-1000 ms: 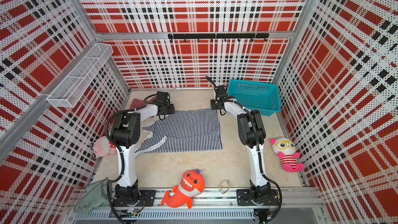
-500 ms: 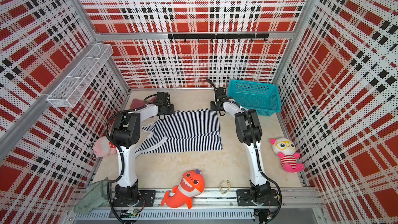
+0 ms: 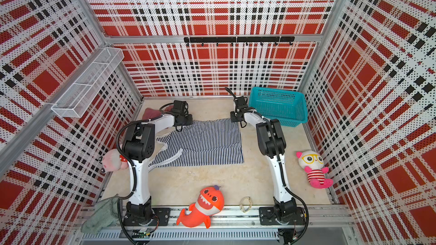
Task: Fold and stack tank tops
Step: Fold the tank top at the center of the table.
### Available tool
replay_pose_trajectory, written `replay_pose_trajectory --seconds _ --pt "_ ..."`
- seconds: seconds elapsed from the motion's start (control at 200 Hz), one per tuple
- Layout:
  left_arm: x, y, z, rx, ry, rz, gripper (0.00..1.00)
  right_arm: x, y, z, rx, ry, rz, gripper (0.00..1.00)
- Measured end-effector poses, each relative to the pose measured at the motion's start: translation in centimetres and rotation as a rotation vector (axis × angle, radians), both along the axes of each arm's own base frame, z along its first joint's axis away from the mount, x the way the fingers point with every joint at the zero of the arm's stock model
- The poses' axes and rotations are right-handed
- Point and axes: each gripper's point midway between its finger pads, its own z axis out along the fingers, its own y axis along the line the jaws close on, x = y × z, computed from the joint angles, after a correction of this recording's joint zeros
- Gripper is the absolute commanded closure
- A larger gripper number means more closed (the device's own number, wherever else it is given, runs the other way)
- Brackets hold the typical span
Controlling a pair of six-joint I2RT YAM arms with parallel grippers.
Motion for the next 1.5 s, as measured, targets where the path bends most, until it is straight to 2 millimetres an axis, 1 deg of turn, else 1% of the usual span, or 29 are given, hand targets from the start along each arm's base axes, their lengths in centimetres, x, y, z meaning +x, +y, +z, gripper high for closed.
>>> replay_pose_trajectory --seconds 0.08,0.155,0.226,0.316,0.411,0.536,0.616,0.697,0.872,0.957,1.092,1.263,1.363,1.388,1.438,1.498 --pt "-0.1 -0.3 0.1 0.004 -0.001 -0.008 1.00 -0.5 -0.2 0.1 -0.016 -0.012 0.016 1.00" --pt "-0.1 -0.4 0.2 0.009 -0.004 -0.009 1.00 -1.1 -0.5 0.7 -0.028 -0.025 0.032 1.00" --pt "-0.1 -0.4 0.8 0.014 -0.013 -0.009 1.00 -1.5 -0.6 1.8 -0.032 -0.046 0.047 1.00" --pt "-0.2 -0.2 2.2 0.017 -0.038 -0.003 1.00 -2.3 -0.7 3.6 -0.033 -0.089 0.070 1.00" --pt "-1.1 0.2 3.6 0.023 -0.060 0.002 1.00 -3.5 -0.9 5.2 -0.031 -0.130 0.093 1.00" --pt "-3.3 0.9 4.5 0.028 -0.072 0.009 1.00 -5.5 -1.2 6.2 -0.021 -0.164 0.123 1.00" --pt "-4.9 1.3 4.5 0.033 -0.073 0.017 1.00 -6.8 -1.3 6.1 -0.010 -0.171 0.142 1.00" --pt "-6.6 1.8 4.2 0.039 -0.069 0.031 1.00 -8.4 -1.3 5.4 0.006 -0.161 0.161 1.00" --pt "-10.3 1.4 3.7 0.051 -0.059 0.043 1.00 -12.1 -1.6 3.2 0.049 -0.098 0.178 1.00" --pt "-11.9 1.2 3.7 0.058 -0.060 0.053 1.00 -13.9 -1.8 2.7 0.068 -0.073 0.175 1.00" --pt "-13.8 1.5 3.9 0.060 -0.069 0.080 1.00 -16.4 -1.8 2.7 0.096 -0.065 0.172 0.99" --pt "-15.6 2.6 3.5 0.059 -0.074 0.128 1.00 -18.5 -1.4 2.9 0.111 -0.071 0.175 0.97" --pt "-16.3 2.9 2.8 0.061 -0.060 0.142 1.00 -19.7 -1.1 2.6 0.110 -0.067 0.180 0.92" --pt "-16.5 2.8 2.6 0.062 -0.057 0.139 1.00 -19.9 -1.2 2.5 0.109 -0.066 0.177 0.89" --pt "-17.0 2.7 2.3 0.058 -0.051 0.144 1.00 -20.2 -1.4 2.2 0.110 -0.059 0.164 0.80" --pt "-17.6 2.6 2.0 0.053 -0.044 0.152 0.91 -20.6 -1.7 1.9 0.103 -0.056 0.155 0.74"
